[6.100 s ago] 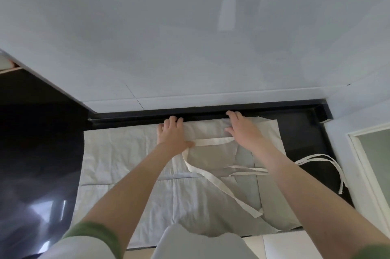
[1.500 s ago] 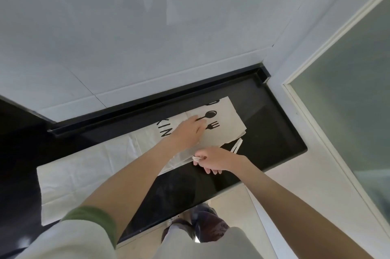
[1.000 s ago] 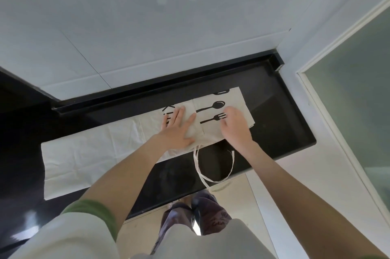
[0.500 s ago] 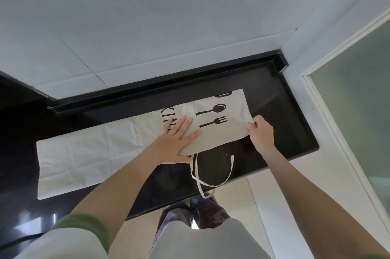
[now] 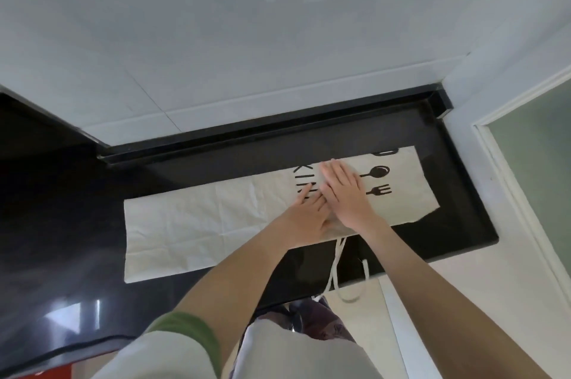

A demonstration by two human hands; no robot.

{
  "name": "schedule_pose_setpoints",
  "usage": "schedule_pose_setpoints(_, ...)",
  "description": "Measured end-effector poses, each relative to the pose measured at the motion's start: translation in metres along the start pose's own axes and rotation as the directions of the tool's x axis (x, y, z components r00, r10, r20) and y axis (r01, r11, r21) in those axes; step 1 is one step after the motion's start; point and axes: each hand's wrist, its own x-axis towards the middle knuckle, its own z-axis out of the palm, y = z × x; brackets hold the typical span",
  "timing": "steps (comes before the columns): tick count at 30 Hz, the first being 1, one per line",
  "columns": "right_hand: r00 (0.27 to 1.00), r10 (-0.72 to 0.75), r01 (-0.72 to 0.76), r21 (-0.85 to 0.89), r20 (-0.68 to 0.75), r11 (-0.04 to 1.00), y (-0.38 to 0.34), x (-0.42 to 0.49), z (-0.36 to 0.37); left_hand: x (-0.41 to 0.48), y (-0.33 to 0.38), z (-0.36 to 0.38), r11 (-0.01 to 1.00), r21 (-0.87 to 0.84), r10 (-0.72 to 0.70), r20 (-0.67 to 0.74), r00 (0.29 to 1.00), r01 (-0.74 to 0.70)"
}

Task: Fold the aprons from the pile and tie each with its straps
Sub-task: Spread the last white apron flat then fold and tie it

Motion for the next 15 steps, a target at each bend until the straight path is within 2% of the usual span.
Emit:
schedule_pose_setpoints(4, 0.996, 0.084, -0.082, -0.127, 0.012, 0.988, 0.014, 0.008, 0.017, -0.02, -0.021, 0.012, 0.995, -0.075, -0.077, -0.174, 0.982, 0.065)
schedule_pose_setpoints(6, 0.993, 0.116, -0.118, -0.13, -0.021, 0.985, 0.022, 0.011, 0.016, -0.041, -0.037, 0.023, 0.967, -0.127, -0.242, -0.213, 0.947, 0.219)
schedule_pose_setpoints(9, 0.978, 0.2, -0.206, -0.137, -0.062, 0.969, 0.025, 0.013, 0.015, -0.077, -0.057, 0.039, 0.855, -0.228, -0.512, -0.222, 0.83, 0.466)
schedule_pose_setpoints(12, 0.95, 0.293, -0.308, -0.161, -0.112, 0.938, 0.01, 0.012, 0.017, -0.106, -0.074, 0.052, 0.727, -0.298, -0.681, -0.192, 0.707, 0.619)
schedule_pose_setpoints(14, 0.952, 0.273, -0.287, -0.097, -0.139, 0.953, -0.016, 0.013, 0.018, -0.116, -0.08, 0.054, 0.697, -0.311, -0.711, -0.183, 0.679, 0.646)
schedule_pose_setpoints(15, 0.976, 0.185, -0.192, -0.051, -0.119, 0.98, -0.037, 0.015, 0.02, -0.118, -0.082, 0.054, 0.701, -0.314, -0.707, -0.182, 0.684, 0.641)
